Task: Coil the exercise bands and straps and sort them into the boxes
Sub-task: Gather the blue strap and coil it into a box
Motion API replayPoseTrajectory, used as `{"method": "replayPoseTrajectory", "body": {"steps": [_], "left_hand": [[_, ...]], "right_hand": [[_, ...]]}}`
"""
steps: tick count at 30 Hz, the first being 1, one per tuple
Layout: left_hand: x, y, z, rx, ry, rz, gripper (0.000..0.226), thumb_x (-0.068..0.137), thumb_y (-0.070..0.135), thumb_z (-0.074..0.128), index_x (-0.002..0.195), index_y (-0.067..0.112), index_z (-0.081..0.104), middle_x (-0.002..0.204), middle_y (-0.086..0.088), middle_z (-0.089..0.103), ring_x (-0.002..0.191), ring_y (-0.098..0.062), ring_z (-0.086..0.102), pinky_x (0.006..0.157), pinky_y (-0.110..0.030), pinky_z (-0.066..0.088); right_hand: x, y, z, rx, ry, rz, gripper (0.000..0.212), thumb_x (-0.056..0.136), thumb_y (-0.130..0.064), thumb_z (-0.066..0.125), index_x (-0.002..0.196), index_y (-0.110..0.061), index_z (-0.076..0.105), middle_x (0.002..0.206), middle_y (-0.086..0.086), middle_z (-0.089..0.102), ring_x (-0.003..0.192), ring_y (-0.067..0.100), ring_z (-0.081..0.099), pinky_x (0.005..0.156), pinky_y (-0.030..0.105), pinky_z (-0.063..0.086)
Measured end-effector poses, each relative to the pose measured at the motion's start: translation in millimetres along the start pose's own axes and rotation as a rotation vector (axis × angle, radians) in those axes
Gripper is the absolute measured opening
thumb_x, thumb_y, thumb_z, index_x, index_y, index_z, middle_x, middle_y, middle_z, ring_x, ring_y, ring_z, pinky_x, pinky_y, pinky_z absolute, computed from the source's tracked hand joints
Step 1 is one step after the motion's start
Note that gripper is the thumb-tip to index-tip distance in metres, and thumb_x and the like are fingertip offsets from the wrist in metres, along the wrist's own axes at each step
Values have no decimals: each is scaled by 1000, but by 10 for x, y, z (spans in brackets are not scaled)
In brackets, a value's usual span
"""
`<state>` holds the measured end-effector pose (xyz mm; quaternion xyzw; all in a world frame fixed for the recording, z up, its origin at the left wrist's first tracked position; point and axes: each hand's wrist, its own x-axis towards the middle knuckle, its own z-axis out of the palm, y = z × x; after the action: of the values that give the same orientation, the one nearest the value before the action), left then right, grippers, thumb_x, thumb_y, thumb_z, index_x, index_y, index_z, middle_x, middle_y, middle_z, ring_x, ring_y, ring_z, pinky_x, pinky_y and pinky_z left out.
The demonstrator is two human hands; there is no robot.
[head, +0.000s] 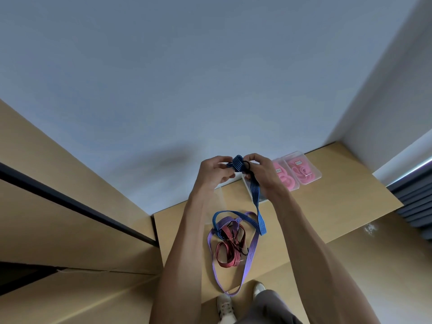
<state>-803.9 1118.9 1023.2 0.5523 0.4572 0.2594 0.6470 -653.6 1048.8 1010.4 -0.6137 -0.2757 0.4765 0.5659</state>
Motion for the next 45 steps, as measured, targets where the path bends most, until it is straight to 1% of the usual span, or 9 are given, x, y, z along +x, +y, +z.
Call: {"method": "replayPoseTrajectory", "body": {"steps": [5,9,15,22,27,33,37,41,45], "left_hand": [[-2,10,44,-130,9,7,18,84,-4,72,96,10,74,77,-4,75,70,-15,71,67,-21,55],[43,-7,112,-153,244,47,16,82,-2,74,90,11,74,76,-3,75,70,-14,71,68,-21,56],[131,-63,72,129,549,225,12,79,1,78,87,8,72,79,1,72,72,-9,68,64,-12,51],[113,-126,117,577,486,424,11,88,-4,67,87,2,58,86,-11,65,72,-29,61,63,-40,50],[91,4,97,315,295,277,18,82,-3,64,79,15,61,78,0,67,74,-19,67,66,-28,54],[116,129,47,-26,208,137,22,81,-1,73,96,15,70,88,-9,74,71,-8,69,70,-19,52],[115,119,62,4,338,159,41,77,-2,78,113,15,70,90,-3,72,78,-13,71,75,-23,58],[72,68,87,184,512,336,27,80,-4,74,106,6,75,90,6,72,79,-9,67,76,-25,57],[46,17,-13,602,558,488,20,87,-1,69,105,7,75,99,-9,72,83,-25,67,72,-33,53]], "right_hand": [[-4,81,9,32,-57,24,19,95,-1,52,87,-9,68,66,6,59,52,16,45,52,27,38],[-46,45,112,-54,-65,14,25,101,-23,56,93,-5,71,78,7,66,60,13,55,58,25,47],[-61,-68,183,-585,-117,-91,6,85,-15,69,87,-12,73,58,-9,53,47,1,40,49,16,28],[-14,-240,294,-524,-41,-10,22,94,-5,49,102,-4,70,77,11,68,60,13,52,57,21,39],[4,-241,279,-276,106,36,15,91,-5,57,102,1,66,80,20,72,71,24,66,76,45,55],[-46,-283,222,-327,98,-64,26,84,-7,69,109,-8,64,87,11,73,70,18,64,70,37,51],[-51,-291,298,-564,47,-67,52,75,-8,78,122,-14,58,99,4,65,81,19,61,61,24,46],[-53,-212,392,-775,34,-38,35,81,-5,62,116,-8,64,85,6,61,70,23,54,51,25,36],[-111,-252,438,-892,-3,-141,46,80,-5,59,126,-12,55,91,11,66,82,28,60,64,32,46]]}}
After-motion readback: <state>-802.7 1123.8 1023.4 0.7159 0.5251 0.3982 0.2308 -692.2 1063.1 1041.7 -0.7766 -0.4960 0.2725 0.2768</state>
